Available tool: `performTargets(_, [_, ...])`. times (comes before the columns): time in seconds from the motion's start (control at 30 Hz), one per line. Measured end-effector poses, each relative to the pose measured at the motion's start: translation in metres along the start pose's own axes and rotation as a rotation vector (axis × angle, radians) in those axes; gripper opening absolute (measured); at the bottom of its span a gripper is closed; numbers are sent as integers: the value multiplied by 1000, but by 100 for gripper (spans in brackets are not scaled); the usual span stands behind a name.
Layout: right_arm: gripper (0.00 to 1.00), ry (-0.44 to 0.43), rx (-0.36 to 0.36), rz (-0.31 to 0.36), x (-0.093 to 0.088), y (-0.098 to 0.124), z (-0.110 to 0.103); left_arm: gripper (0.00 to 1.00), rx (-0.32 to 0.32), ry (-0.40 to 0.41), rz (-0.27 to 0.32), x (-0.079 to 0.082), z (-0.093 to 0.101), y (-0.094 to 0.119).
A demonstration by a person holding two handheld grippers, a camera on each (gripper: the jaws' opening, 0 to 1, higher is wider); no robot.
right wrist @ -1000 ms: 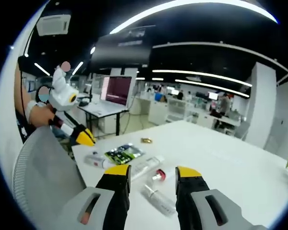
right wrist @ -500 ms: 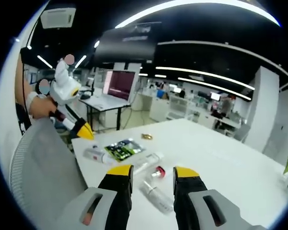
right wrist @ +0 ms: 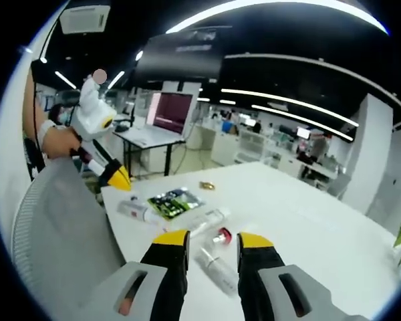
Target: Arrange the skincare products in the storage area until every visible bottle or jar stands upright without overlapping.
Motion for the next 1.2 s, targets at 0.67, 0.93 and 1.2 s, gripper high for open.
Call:
performTargets(0.67, [26,5,47,-33,0,-5,-6,2,-5,-65,-75,-8,4,-8])
performTargets(0.93, [29,-30,73,-50,0,-9,-2,9,14,-82,-82,-8,3,-9])
performTargets(1.2, [35,9,118,-75,15,-32,19,16,6,-100,-110,-11,5,-13])
Point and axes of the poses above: the point that each gripper's makers call its tool centre point, and the gripper's own axes: y roughly backward along the fingers, z roughly to its right, x roughly out of its top, the point moved 7 cm from there along y, roughly backward along the fingers, and after that the axes turned 10 degrees about -z, right-handed, at the moved point
